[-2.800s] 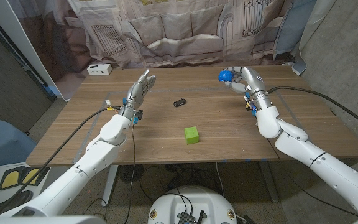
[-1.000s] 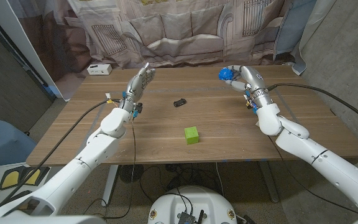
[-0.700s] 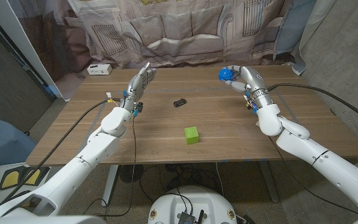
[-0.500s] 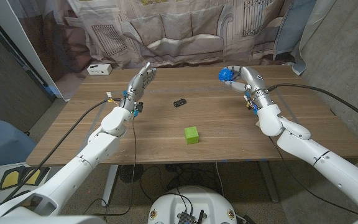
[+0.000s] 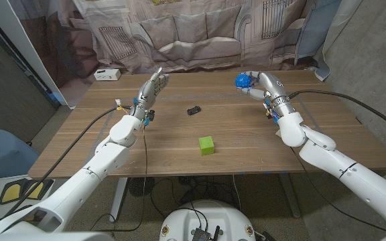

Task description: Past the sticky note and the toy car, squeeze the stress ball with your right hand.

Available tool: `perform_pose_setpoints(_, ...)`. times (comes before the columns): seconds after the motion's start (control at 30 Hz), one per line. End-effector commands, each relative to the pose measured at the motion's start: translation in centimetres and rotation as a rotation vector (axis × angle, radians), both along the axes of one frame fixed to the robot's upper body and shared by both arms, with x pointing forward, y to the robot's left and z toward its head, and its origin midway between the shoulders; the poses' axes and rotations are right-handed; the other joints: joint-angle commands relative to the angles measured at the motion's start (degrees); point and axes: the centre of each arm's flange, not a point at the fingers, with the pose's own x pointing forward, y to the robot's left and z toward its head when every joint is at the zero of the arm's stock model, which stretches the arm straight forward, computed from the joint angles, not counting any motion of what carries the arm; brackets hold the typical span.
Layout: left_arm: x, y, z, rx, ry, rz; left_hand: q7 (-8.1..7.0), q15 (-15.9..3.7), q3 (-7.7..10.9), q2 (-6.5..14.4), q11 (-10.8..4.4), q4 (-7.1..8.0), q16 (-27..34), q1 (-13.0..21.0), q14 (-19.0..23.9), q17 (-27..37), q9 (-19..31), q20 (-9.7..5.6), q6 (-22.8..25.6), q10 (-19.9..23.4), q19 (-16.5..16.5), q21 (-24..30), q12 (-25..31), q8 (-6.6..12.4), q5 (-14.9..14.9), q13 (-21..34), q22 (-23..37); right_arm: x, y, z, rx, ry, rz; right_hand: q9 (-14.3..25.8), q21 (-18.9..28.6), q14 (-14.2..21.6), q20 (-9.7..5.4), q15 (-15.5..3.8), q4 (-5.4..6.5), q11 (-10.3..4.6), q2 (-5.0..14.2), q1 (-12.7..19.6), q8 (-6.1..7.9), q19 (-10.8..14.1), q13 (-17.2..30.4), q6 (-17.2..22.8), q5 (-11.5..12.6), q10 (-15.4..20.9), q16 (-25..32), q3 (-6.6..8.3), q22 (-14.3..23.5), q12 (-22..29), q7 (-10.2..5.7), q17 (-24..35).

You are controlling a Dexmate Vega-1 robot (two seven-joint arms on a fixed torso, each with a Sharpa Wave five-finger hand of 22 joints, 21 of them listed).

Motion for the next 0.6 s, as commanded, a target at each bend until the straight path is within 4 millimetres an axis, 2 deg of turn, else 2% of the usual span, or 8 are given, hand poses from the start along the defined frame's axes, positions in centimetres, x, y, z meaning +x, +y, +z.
perform_pose_setpoints(0.03, 0.08, -0.01, -0.39, -0.008, 0.013, 0.001, -0.19, -0.05, 0.01, 0.58, 0.08, -0.41, -0.05, -0.06, 0.4, 0.11, 0.26, -0.08, 0.51, 0.53, 0.49, -0.11, 0.01, -0.07, -0.27, 0.27, 0.27, -0.16, -0.14, 0.13, -0.028, 0.007, -0.01, -0.05, -0.21, -0.27, 0.04, -0.22, 0.09, 0.27, 0.16, -0.77, 0.0, 0.09, 0.11, -0.13, 0.05, -0.25, -0.21, -0.38, -0.02, 0.15, 0.09, 0.18)
perform_pose_setpoints(0.53, 0.16, -0.1, -0.45, 0.0, 0.009, -0.003, -0.27, 0.01, 0.01, 0.63, 0.14, -0.45, -0.05, -0.04, 0.48, 0.11, 0.27, -0.05, 0.44, 0.49, 0.51, -0.12, -0.03, -0.14, -0.28, 0.27, 0.27, -0.15, -0.24, 0.55, -0.083, 0.032, -0.059, -0.08, -0.38, -0.45, 0.2, -0.18, -0.04, 0.21, 0.2, -0.95, 0.15, 0.07, 0.11, -0.19, 0.16, -0.38, 0.03, -0.62, 0.0, 0.25, 0.18, 0.51)
perform_pose_setpoints(0.6, 0.05, -0.05, -0.43, -0.001, 0.005, -0.001, -0.27, -0.05, 0.01, 0.63, 0.03, -0.46, -0.06, -0.04, 0.48, 0.11, 0.27, -0.05, 0.44, 0.55, 0.52, -0.13, -0.01, -0.14, -0.28, 0.27, 0.27, -0.22, -0.22, 0.7, -0.098, 0.035, -0.067, -0.1, -0.42, -0.18, 0.24, -0.65, -0.11, 0.06, 0.01, -1.05, 0.27, 0.12, 0.07, -0.03, 0.17, -0.25, 0.07, -0.74, 0.0, 0.33, 0.07, 0.42)
